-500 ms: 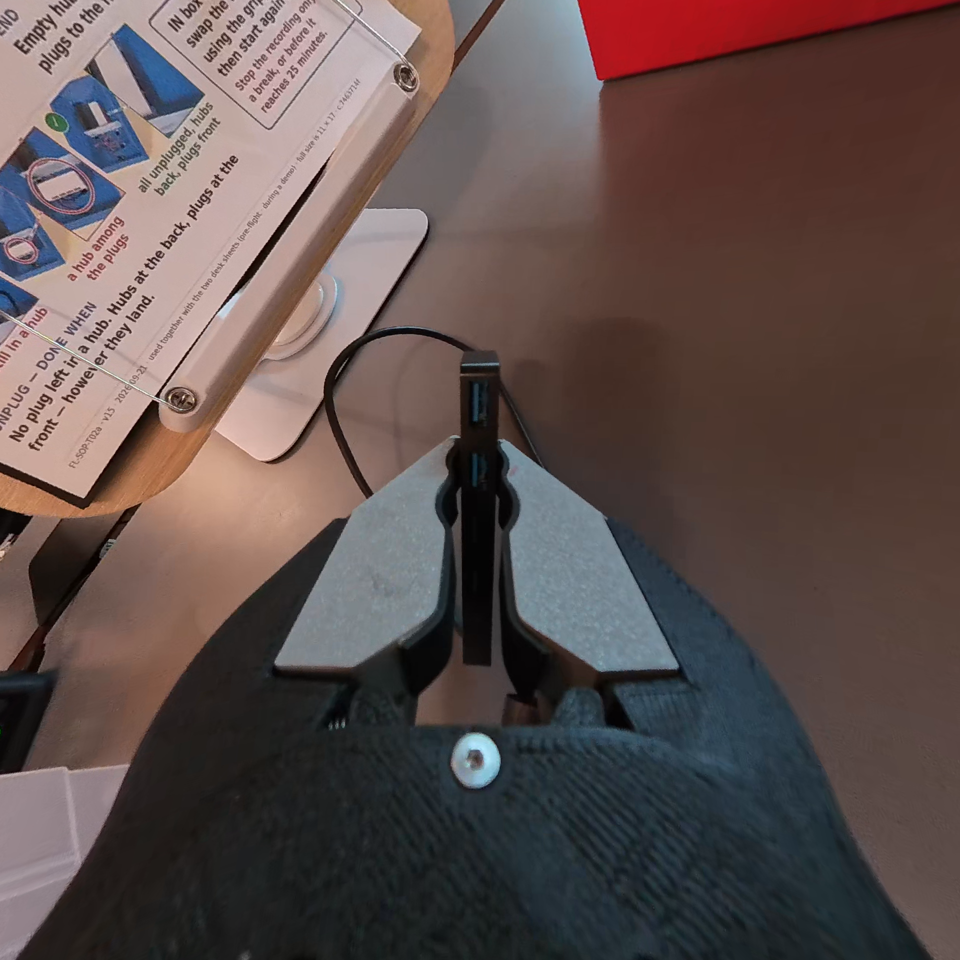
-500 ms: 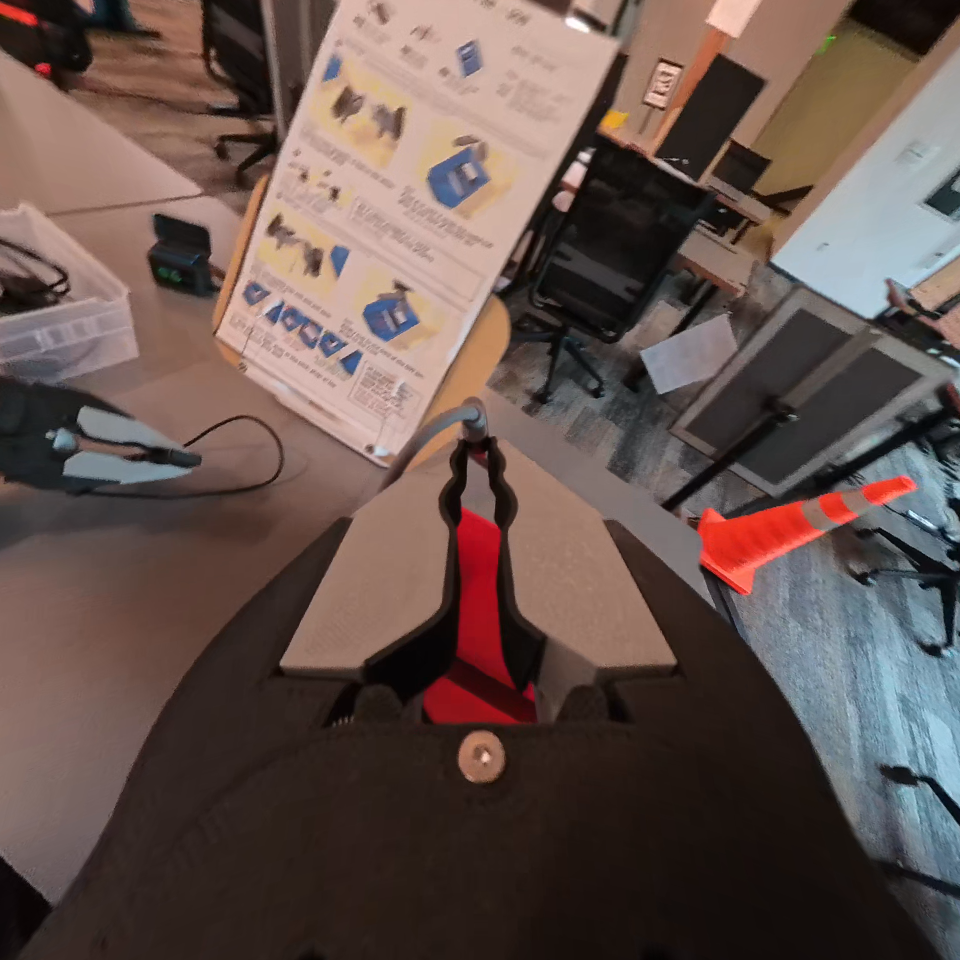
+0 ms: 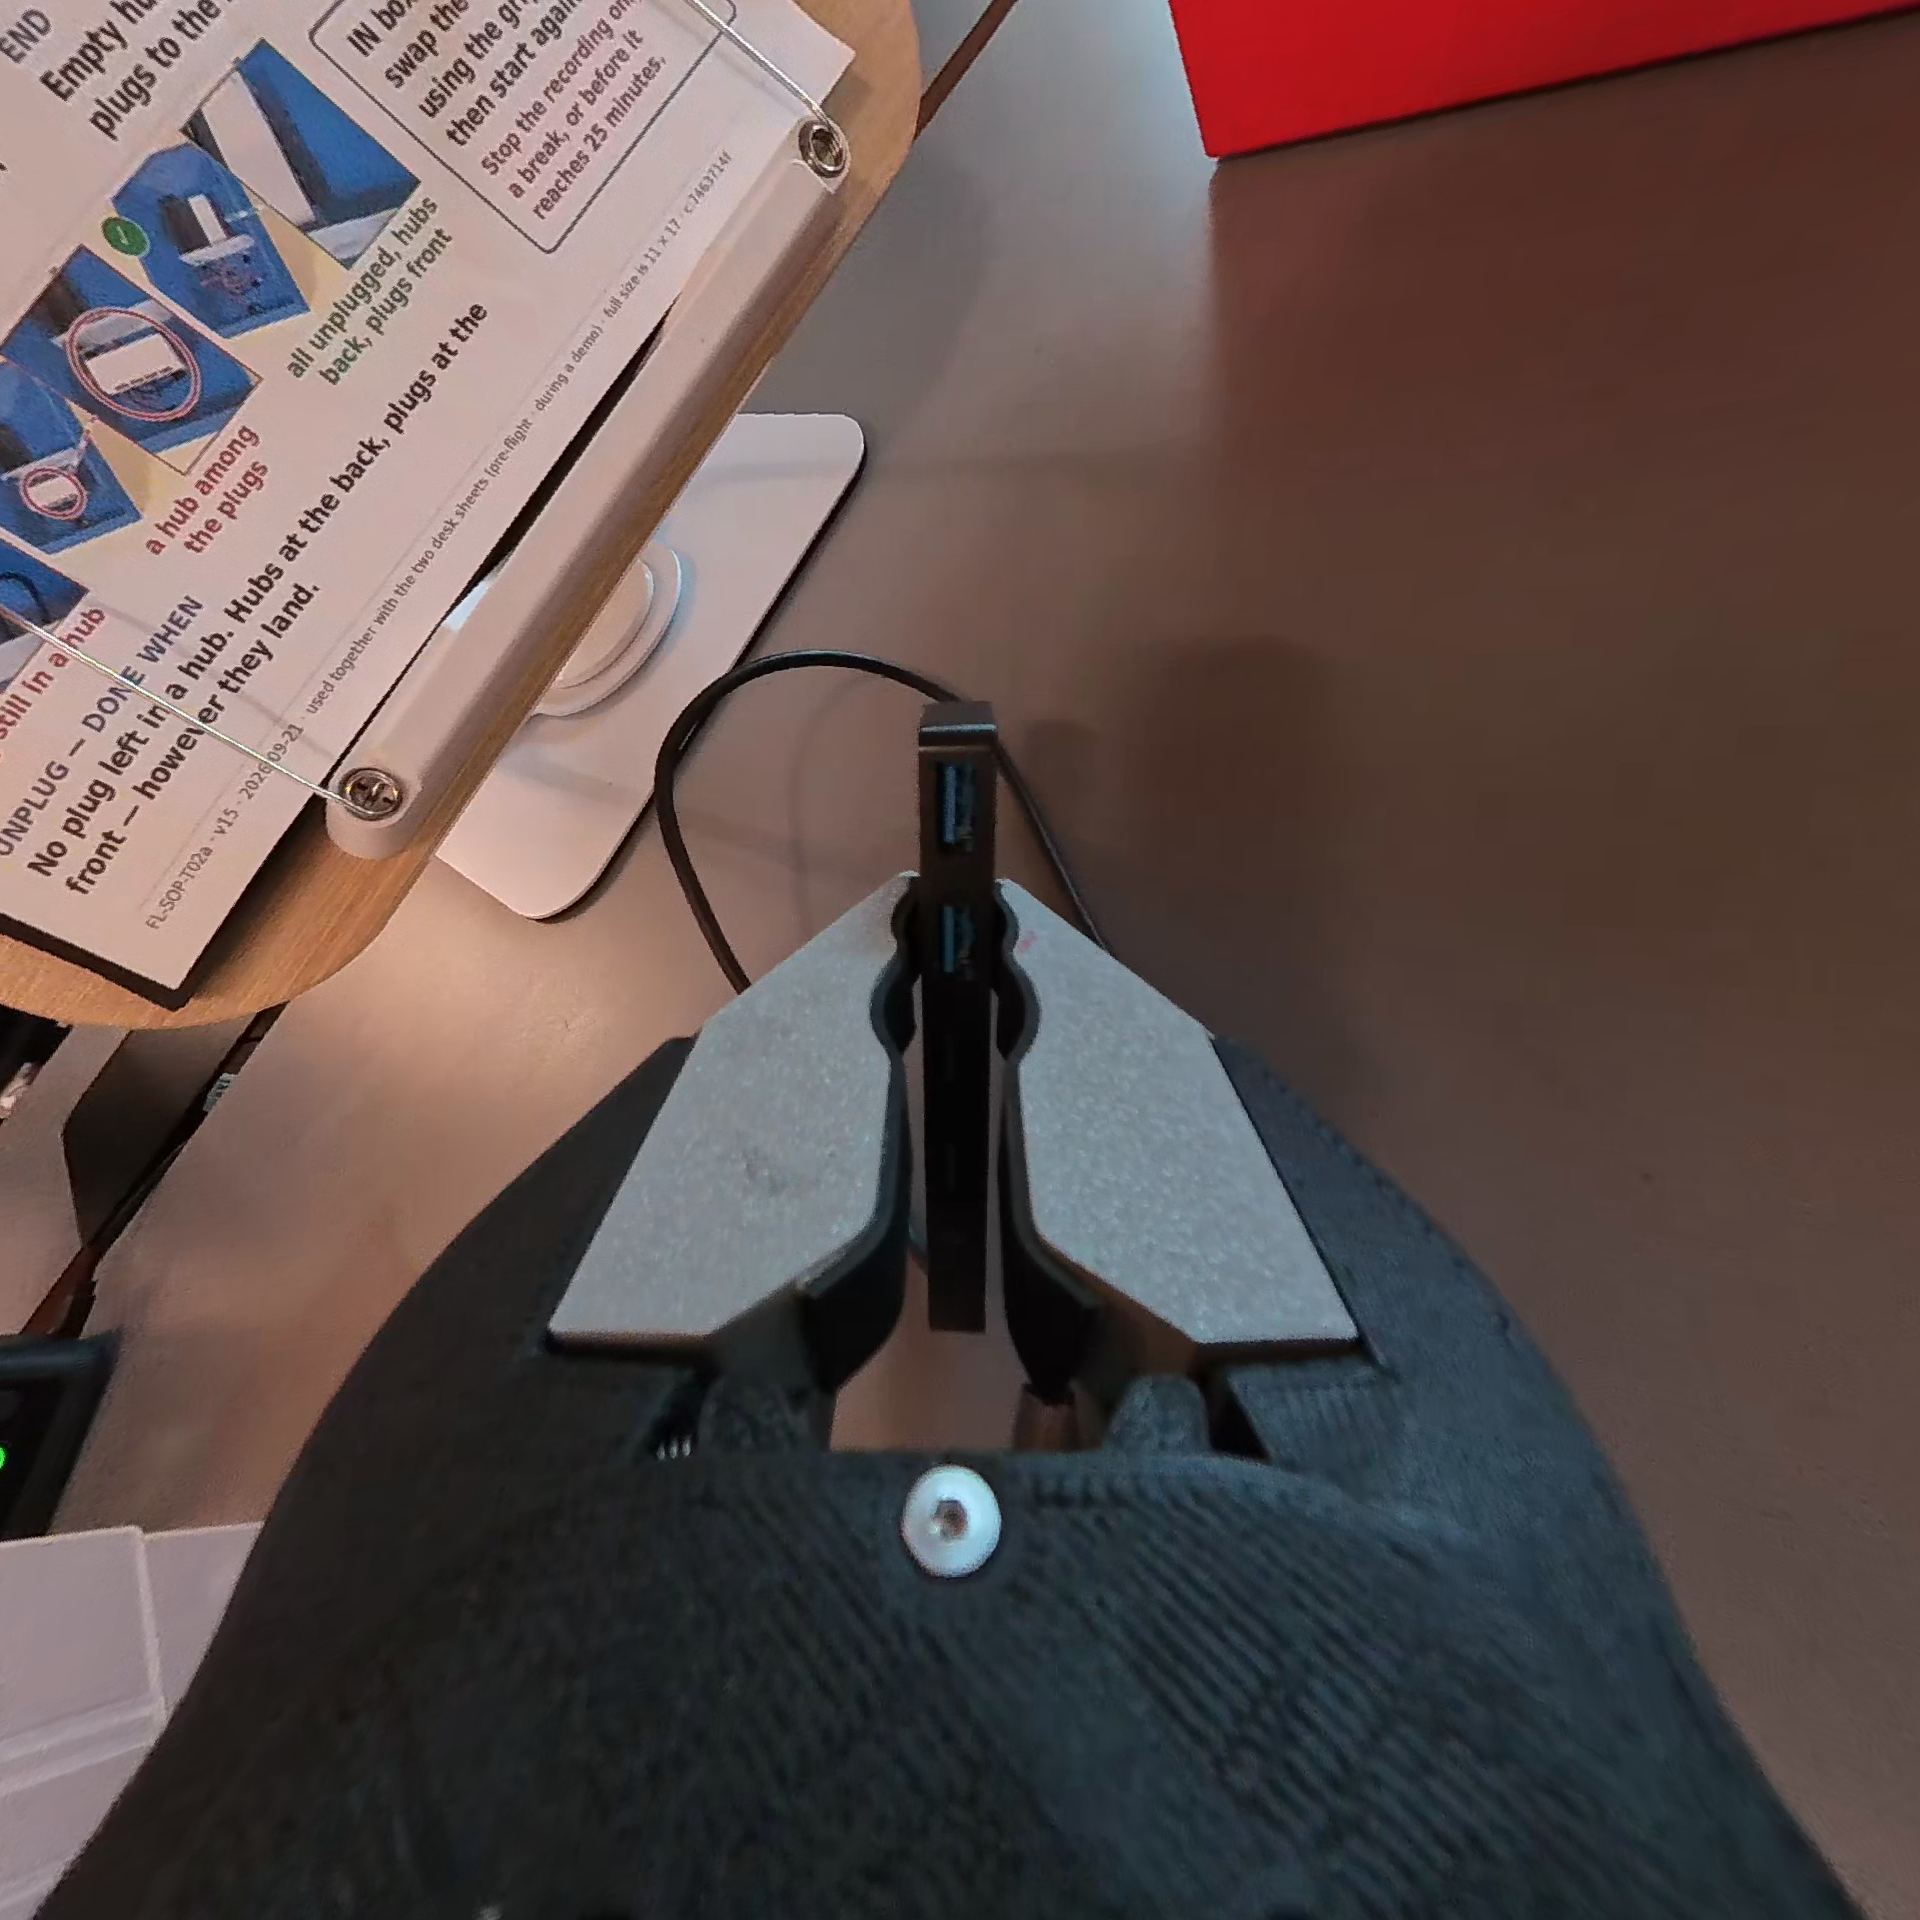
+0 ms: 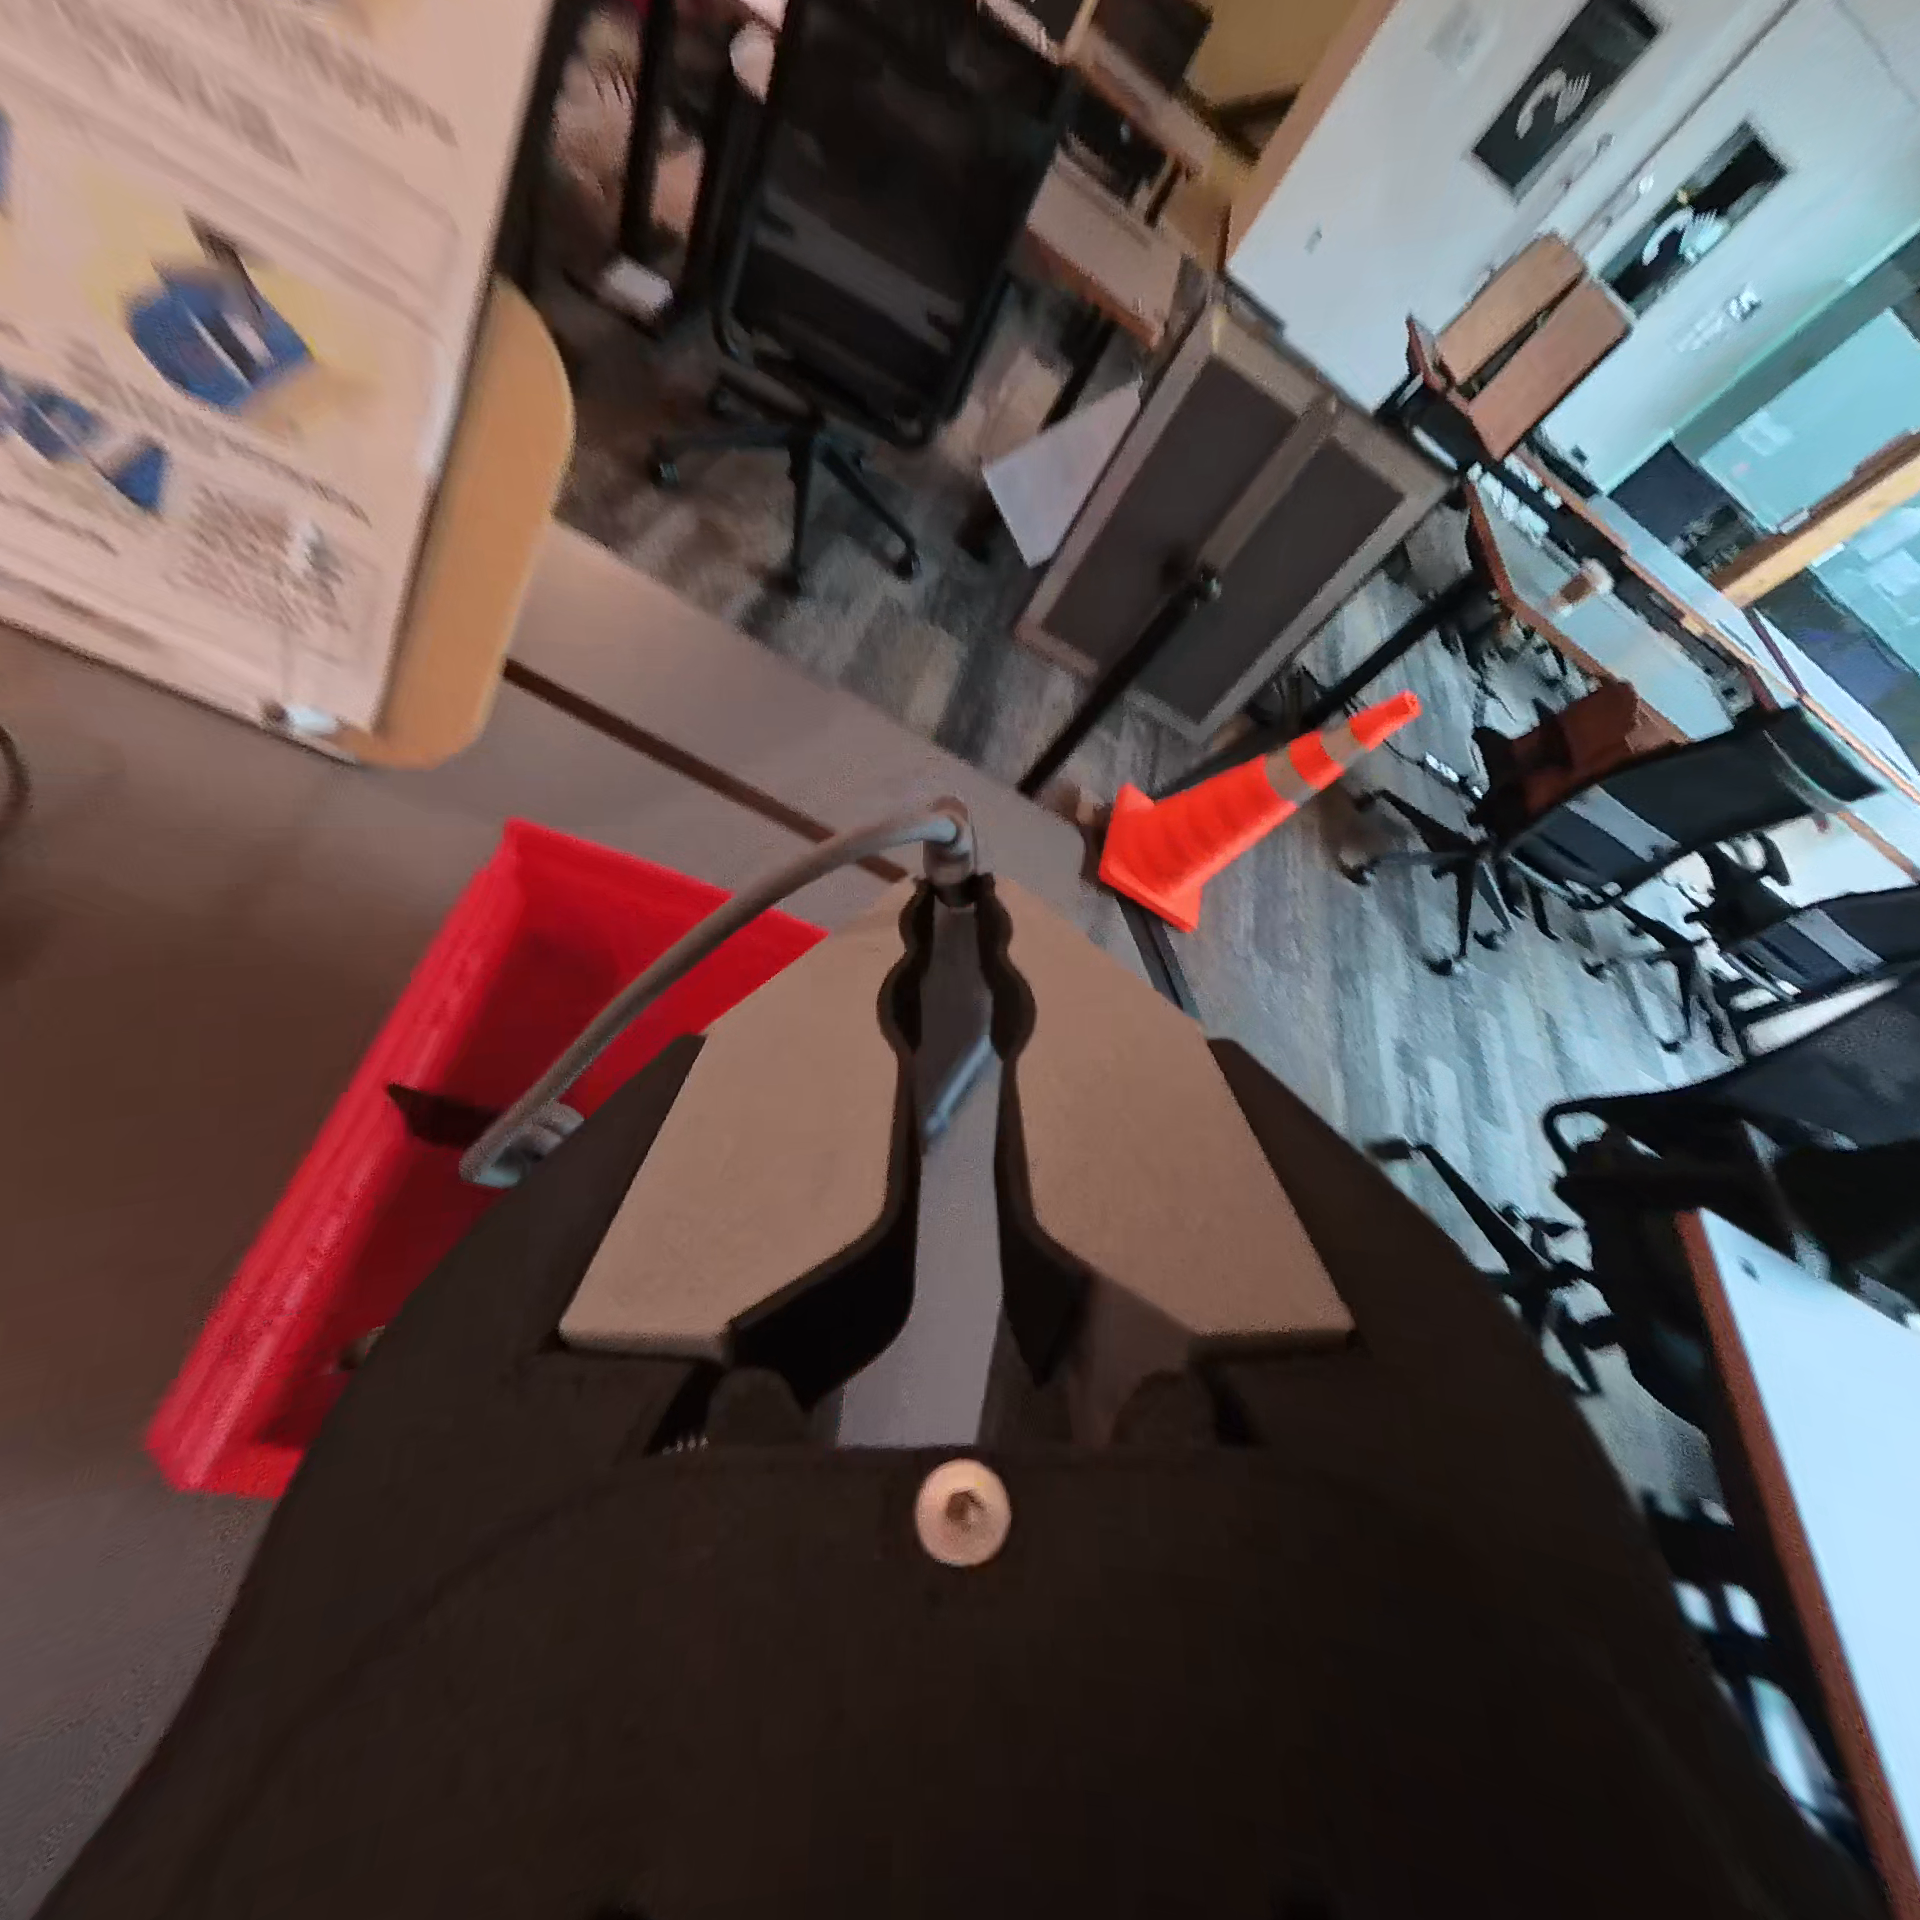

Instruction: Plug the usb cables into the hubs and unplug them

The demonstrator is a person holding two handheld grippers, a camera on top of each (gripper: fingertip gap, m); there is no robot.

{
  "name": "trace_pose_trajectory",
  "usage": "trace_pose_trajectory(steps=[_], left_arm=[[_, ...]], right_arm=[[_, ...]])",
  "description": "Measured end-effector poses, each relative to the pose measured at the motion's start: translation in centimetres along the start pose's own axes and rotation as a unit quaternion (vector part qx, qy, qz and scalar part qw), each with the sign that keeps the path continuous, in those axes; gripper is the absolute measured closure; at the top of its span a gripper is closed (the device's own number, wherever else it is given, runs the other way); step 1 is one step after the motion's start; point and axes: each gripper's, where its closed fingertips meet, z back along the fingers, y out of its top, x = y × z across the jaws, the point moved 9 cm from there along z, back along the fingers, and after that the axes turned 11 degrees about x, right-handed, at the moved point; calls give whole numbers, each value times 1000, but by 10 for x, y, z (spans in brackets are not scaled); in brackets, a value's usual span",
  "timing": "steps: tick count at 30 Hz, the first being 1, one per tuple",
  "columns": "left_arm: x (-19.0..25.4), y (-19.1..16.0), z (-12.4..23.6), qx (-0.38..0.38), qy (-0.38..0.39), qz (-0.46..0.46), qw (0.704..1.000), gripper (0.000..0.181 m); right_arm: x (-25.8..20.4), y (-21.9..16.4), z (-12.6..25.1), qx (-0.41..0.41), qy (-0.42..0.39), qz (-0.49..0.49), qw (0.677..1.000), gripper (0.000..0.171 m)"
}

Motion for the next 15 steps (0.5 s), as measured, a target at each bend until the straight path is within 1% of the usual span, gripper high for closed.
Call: trace_pose_trajectory(steps=[2,3,5,6,7,9,10,12,15], left_arm=[[1,0,-1,-1,-2,-3,1000,173],[2,0,-1,-2,-2,-4,1000,173],[3,0,-2,-4,-3,-7,1000,173],[3,0,-2,-4,-4,-9,1000,173],[4,0,-2,-4,-3,-10,1000,173],[4,0,-2,-5,-4,-12,1000,173],[4,0,-2,-4,-5,-12,1000,173],[4,0,-2,-4,-6,-15,1000,173],[6,1,-2,-1,-7,-21,1000,173]], right_arm=[[-9,-25,-11,-41,1,26,999,167],[-16,-38,-17,-64,17,38,997,166],[-39,-65,-30,-116,102,59,986,164],[-50,-81,-35,-160,142,66,975,158],[-59,-97,-40,-210,159,79,961,158],[-72,-123,-47,-293,161,127,934,157],[-77,-133,-49,-321,169,146,920,156],[-84,-141,-53,-351,164,175,905,144],[-94,-131,-57,-331,155,194,910,141]])
